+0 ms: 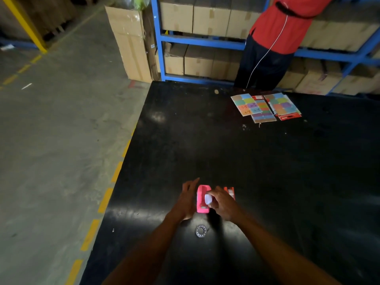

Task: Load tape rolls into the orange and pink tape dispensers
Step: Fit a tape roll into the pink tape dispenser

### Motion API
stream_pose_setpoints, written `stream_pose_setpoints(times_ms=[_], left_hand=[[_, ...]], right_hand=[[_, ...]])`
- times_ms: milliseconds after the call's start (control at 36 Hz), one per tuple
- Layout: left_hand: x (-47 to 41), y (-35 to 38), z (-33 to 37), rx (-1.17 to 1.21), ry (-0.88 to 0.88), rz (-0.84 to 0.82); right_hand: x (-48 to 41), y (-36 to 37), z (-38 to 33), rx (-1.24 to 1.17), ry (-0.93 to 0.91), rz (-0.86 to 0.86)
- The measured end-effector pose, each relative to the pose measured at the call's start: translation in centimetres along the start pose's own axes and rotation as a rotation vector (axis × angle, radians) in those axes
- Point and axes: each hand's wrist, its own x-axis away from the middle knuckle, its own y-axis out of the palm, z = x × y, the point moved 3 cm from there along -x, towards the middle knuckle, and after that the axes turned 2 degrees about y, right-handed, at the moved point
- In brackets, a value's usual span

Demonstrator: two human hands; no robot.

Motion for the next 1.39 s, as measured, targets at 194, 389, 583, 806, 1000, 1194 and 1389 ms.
stream_pose_setpoints(times_ms=[194,389,583,806,1000,1194,1389], left_hand=[[3.9,1.1,1.4,0.413,-0.205,0.142],[5.6,1.6,2.6,0.716,-0.287,0.271],[6.2,1.0,4.2,0.749,-0.24,0.258],[6.6,1.5,4.7,0.71,-0.229,0.222],[7.1,1.6,4.2,0.642,-0.229,0.251],[6.9,1.7,4.0,0.434,-0.184,0.213],[7.0,1.3,3.1,0.272,-0.102,0.13]], right_hand=[[2.7,0.0,-1.2,-0.078,-0.037,0.132],[4.9,-1.2,-3.2,-0.151,-0.043,0.194],[6.5,-2.9,-3.8,-0.217,-0.042,0.242],[7.5,-3.3,-3.7,-0.153,-0.079,0.203],[7.4,-2.1,-3.2,-0.166,-0.024,0.187],[7.4,-1.5,-2.9,-0.175,-0.011,0.149],[7.6,-1.5,-4.1,-0.265,0.015,0.109]])
